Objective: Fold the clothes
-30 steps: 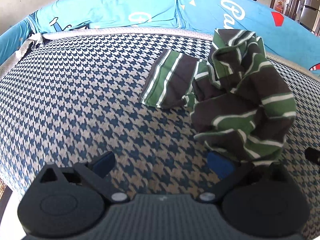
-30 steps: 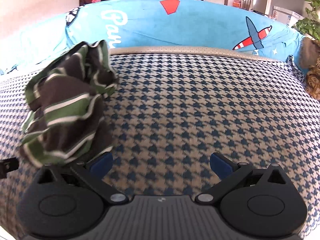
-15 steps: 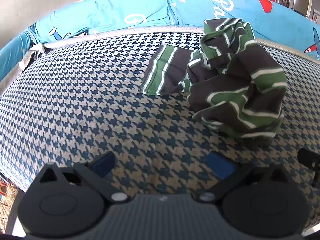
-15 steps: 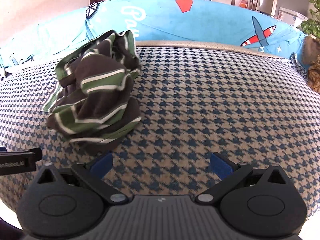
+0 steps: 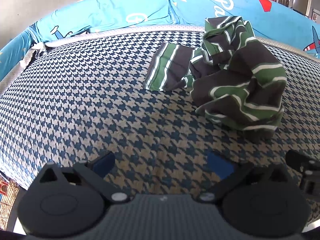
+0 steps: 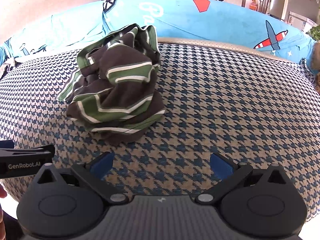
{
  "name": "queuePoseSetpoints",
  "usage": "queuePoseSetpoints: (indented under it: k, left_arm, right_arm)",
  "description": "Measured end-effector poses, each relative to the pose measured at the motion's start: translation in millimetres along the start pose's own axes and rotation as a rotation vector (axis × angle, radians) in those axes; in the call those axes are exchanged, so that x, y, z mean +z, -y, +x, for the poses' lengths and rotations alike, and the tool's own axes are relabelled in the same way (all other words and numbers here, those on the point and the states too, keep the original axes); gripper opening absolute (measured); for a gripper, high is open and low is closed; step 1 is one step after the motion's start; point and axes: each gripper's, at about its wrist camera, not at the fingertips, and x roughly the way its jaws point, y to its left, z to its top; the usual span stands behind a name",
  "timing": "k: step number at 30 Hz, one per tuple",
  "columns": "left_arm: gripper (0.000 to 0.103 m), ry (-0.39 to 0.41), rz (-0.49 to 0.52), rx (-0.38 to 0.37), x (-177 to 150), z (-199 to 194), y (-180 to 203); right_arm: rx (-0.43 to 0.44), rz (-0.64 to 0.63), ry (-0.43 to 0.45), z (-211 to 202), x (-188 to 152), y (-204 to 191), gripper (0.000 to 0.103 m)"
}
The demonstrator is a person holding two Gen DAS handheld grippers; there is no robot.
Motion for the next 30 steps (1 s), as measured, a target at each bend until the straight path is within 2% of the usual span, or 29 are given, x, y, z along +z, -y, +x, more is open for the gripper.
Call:
queuePoseSetpoints:
  k: [30]
  left_arm:
    - [0.103,-0.002,0.019,0.009,-0.9,0.6,1.9]
  right_arm:
    - [0.015,-0.005,-0.001,1.9,-0.1,-2.7,0.103]
